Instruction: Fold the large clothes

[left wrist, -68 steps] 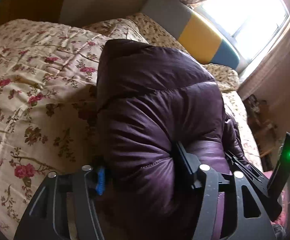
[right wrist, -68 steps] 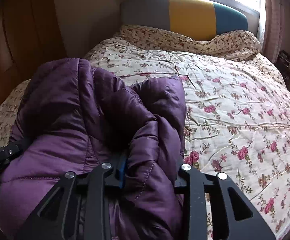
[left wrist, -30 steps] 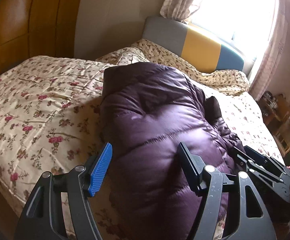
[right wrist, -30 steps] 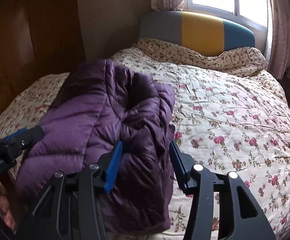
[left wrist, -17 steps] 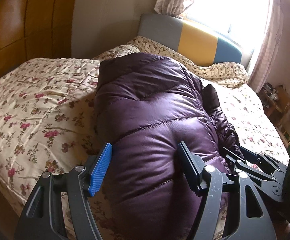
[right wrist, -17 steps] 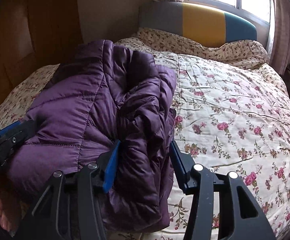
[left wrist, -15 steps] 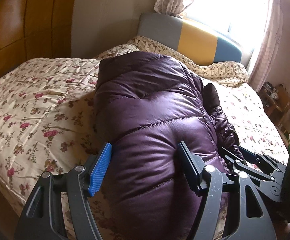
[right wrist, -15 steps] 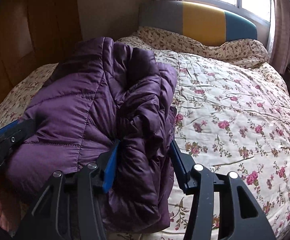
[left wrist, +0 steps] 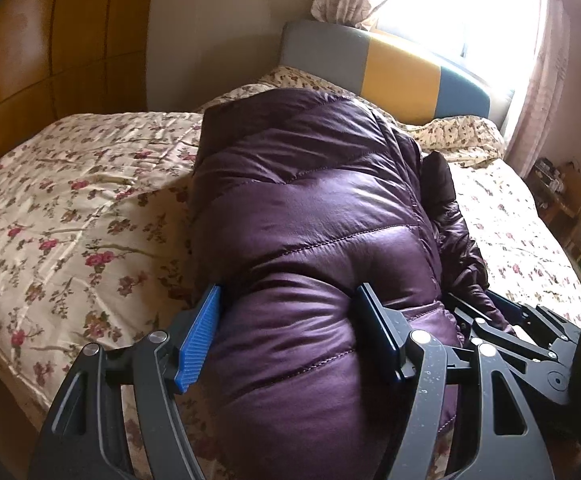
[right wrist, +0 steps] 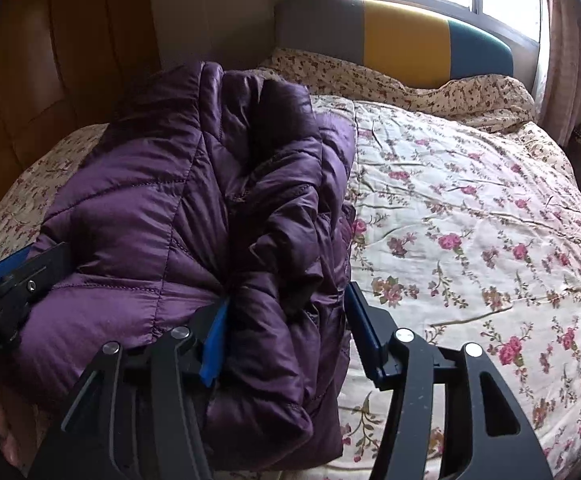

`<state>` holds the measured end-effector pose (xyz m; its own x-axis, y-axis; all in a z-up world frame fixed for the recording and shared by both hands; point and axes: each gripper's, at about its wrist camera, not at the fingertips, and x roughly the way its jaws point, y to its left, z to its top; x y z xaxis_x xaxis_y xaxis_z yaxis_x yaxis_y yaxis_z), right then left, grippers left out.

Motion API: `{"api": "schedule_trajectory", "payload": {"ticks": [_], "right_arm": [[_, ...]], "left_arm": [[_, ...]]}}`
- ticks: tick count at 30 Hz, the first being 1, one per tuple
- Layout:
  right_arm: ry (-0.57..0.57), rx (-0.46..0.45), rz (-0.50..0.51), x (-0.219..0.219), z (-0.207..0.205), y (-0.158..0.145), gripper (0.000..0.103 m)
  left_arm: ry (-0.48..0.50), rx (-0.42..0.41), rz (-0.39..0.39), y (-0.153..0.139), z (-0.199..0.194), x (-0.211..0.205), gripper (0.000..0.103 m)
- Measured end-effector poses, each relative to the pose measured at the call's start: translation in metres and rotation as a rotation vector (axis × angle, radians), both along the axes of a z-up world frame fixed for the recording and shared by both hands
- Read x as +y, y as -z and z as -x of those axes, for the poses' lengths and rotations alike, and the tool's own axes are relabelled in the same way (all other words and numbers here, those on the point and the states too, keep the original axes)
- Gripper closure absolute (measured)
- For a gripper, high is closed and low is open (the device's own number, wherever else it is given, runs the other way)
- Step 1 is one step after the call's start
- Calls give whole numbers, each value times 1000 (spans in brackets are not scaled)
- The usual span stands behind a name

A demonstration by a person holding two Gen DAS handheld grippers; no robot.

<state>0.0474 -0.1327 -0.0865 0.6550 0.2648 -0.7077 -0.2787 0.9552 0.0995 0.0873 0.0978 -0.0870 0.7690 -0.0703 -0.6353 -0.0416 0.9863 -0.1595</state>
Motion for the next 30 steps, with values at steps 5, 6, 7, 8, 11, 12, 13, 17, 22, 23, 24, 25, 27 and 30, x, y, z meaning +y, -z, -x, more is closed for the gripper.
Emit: {"api": "schedule_trajectory", "payload": {"ticks": [5, 6, 7, 8, 11, 12, 13, 17, 22, 23, 24, 25, 27, 30], "right_arm": [[0, -16, -20, -2, 11, -16, 48], [0, -20, -22, -3, 12, -18, 48], [0, -24, -23, -3, 15, -21, 47], [3, -27, -23, -3, 18, -25, 45], [20, -34, -19, -3, 28, -34, 41], [25, -34, -14, -3, 30, -37, 41], [32, -33, -10, -4, 34, -40, 41], [53, -31, 4, -6, 47, -50, 37], [59, -33, 35, -4, 63, -56, 31], [55, -32, 36, -4, 66, -58, 29], [53, -35, 42, -4, 69, -58, 28], [49, -40, 50, -3, 74, -59, 27], [38, -45, 51, -5, 80, -60, 26], [33, -61, 63, -3, 86, -62, 23]], "left_arm": [[-35, -15, -3, -9, 12, 2, 26], [-39, -18, -5, -11, 15, 3, 24], [-46, -22, -6, -12, 18, 3, 23], [-53, -26, -5, -14, 21, 4, 21], [-74, -32, -8, -19, 27, 6, 18], [-83, -34, -10, -21, 31, 7, 16], [-92, -35, -9, -23, 34, 8, 15], [-120, -43, -12, -29, 47, 10, 14], [-139, -49, -23, -34, 62, 10, 8], [-137, -45, -30, -34, 64, 9, 6], [-140, -42, -40, -34, 66, 8, 5], [-142, -40, -47, -34, 68, 7, 5], [-146, -40, -43, -35, 73, 6, 4], [-158, -42, -48, -36, 78, 6, 4]]}}
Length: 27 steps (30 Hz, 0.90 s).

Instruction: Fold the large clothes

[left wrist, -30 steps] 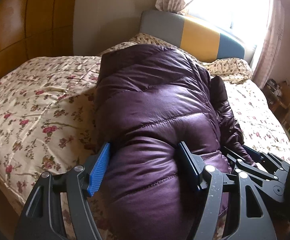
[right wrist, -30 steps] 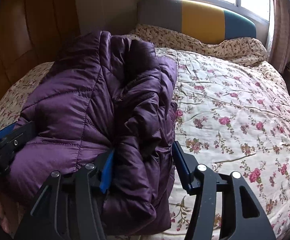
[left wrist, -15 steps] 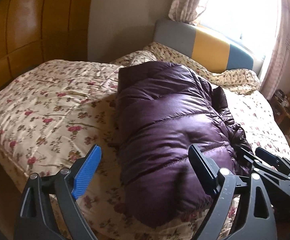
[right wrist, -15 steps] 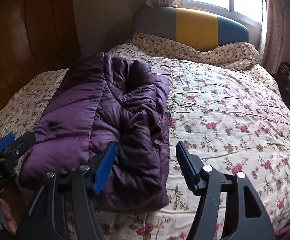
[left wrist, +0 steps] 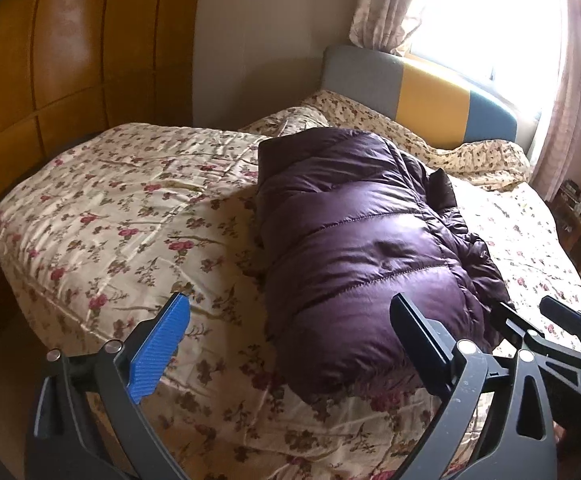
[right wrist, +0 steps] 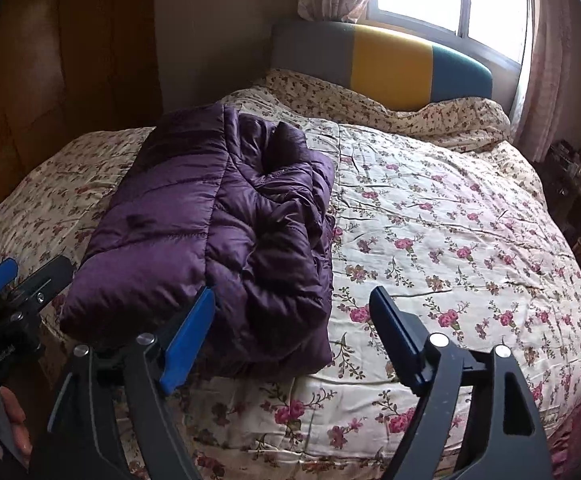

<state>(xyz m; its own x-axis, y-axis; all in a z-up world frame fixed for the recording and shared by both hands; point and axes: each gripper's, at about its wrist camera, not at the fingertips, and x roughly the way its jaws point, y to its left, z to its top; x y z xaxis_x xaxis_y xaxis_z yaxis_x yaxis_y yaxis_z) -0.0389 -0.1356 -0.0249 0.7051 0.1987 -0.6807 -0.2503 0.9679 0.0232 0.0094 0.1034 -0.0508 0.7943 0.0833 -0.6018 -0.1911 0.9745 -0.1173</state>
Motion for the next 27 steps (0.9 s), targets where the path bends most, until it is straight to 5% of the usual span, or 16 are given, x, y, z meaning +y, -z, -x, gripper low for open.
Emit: {"api": "schedule_trajectory", "payload": {"ticks": [27], "right_arm": [[-8, -77, 137, 1, 9, -5, 20]], "left_arm": [[9, -6, -79, -6, 10, -23, 4]]}}
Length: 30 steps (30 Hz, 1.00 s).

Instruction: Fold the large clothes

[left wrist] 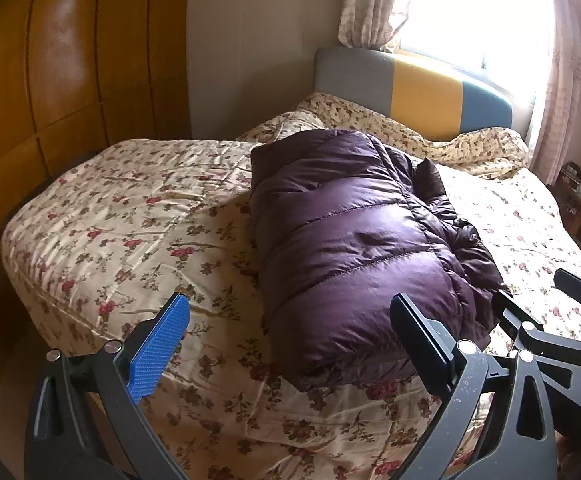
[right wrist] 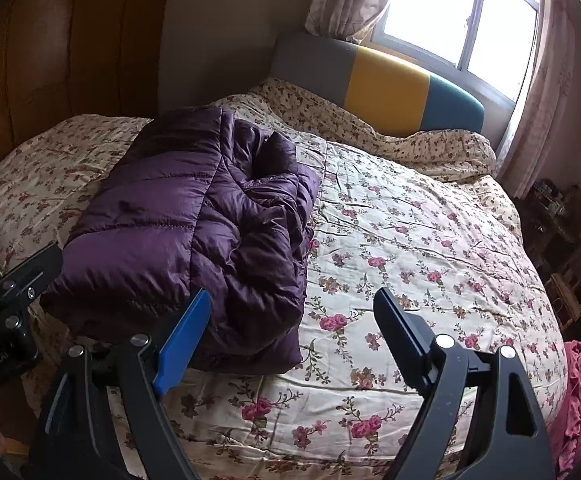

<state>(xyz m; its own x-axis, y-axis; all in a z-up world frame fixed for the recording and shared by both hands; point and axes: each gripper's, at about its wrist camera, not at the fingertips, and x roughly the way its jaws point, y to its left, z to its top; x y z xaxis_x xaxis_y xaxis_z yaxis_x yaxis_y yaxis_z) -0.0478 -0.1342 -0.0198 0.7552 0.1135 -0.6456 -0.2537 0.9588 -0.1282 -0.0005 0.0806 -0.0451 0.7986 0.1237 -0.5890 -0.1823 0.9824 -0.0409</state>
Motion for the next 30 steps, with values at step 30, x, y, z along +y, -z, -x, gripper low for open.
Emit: {"api": "schedule_trajectory", "payload": {"ticks": [30], "right_arm": [[10, -4, 2, 3, -2, 3, 13]], "left_arm": [[-14, 0, -3, -1, 5, -1, 4]]}}
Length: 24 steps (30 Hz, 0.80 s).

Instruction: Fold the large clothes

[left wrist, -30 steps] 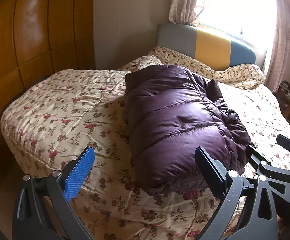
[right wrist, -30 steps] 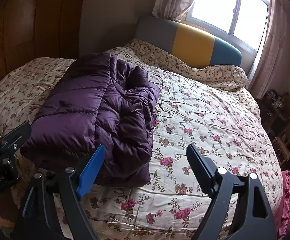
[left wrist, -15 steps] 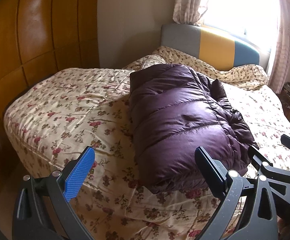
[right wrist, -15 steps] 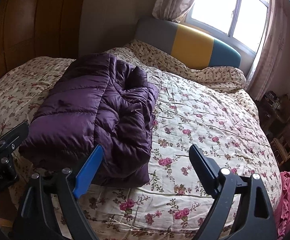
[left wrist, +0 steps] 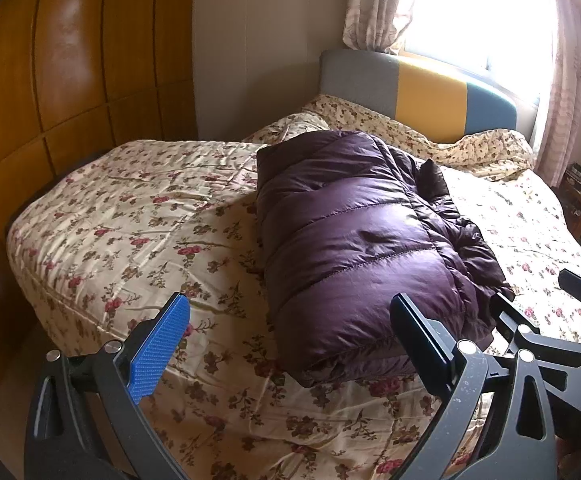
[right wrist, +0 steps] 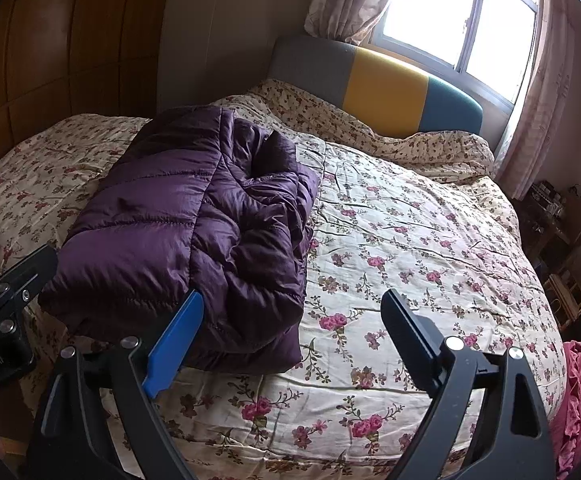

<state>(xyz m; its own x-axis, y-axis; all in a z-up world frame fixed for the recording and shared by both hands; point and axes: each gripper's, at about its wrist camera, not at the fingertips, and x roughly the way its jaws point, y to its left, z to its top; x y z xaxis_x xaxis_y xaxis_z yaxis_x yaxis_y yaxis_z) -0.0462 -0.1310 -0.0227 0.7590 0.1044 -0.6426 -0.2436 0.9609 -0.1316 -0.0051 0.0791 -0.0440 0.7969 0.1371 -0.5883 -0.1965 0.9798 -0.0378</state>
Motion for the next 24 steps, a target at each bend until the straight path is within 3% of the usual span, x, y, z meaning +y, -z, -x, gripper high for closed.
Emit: {"api": "schedule_trajectory", "payload": {"ticks": [24], "right_arm": [[7, 9, -5, -1, -2, 3, 9]], "left_arm": [[18, -25, -19, -4, 2, -4, 4]]}}
